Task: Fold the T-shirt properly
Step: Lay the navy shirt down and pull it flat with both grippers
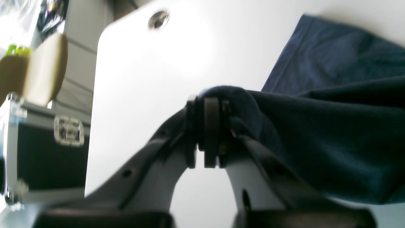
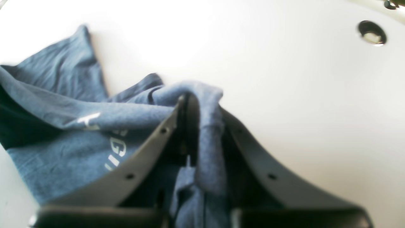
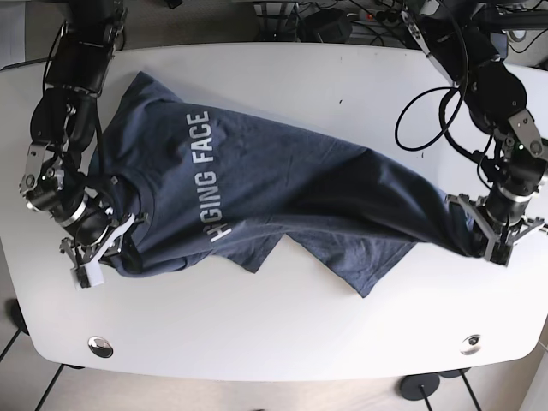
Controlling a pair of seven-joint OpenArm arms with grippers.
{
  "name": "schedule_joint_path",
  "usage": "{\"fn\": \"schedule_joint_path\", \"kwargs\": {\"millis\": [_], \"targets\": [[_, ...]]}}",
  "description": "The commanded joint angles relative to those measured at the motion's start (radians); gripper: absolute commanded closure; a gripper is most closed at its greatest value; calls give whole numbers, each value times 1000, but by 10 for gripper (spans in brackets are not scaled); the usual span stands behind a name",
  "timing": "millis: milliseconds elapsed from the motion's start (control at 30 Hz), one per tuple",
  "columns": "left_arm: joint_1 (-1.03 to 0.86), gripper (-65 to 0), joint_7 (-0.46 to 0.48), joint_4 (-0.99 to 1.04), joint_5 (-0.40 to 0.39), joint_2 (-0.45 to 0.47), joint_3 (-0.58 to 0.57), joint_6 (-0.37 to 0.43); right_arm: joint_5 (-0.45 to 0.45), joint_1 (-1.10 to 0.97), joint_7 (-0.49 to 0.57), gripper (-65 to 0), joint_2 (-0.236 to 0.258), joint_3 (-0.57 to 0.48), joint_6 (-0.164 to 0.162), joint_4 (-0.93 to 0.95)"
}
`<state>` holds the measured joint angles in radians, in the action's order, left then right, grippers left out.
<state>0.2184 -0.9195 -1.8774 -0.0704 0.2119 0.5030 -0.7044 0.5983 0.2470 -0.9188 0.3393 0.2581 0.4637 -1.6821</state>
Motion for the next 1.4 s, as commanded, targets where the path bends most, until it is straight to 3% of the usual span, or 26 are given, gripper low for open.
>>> {"fn": "schedule_joint_path", "kwargs": {"millis": [33,167,333,467,667,767,933,1033,1100,1267,1400], "targets": [[123,0,23,66,14,16,-36,6,10,134,30,-17,33,2,-1,81],[356,0,23,259,76,22,-57,6,10,349,34,-17,86,-99,-1,254],[715,0,35,568,97,97,-132,6,8,659,39,-17,99,-197,0,455],[1024,0,133,787,99,157,-194,6,8,943,70,-17,100,-303,0,549],[1091,0,130,824,96,192,-192,6,18,1027,65,-17,140,-346,0,520],[1001,0,129,766,94,206,-180,6,19,877,42,-17,165,-288,0,446],[623,0,127,511,94,203,-103,6,19,455,13,-17,162,-112,0,239],[402,0,127,384,85,199,-66,6,19,228,13,-17,125,-46,0,152],[221,0,126,299,14,199,-45,6,18,58,17,-17,93,-12,2,104],[-135,0,66,149,-115,169,93,6,10,-243,20,-19,20,83,73,33],[-357,0,64,63,-125,100,227,6,16,-430,20,-19,7,148,86,-54]]}}
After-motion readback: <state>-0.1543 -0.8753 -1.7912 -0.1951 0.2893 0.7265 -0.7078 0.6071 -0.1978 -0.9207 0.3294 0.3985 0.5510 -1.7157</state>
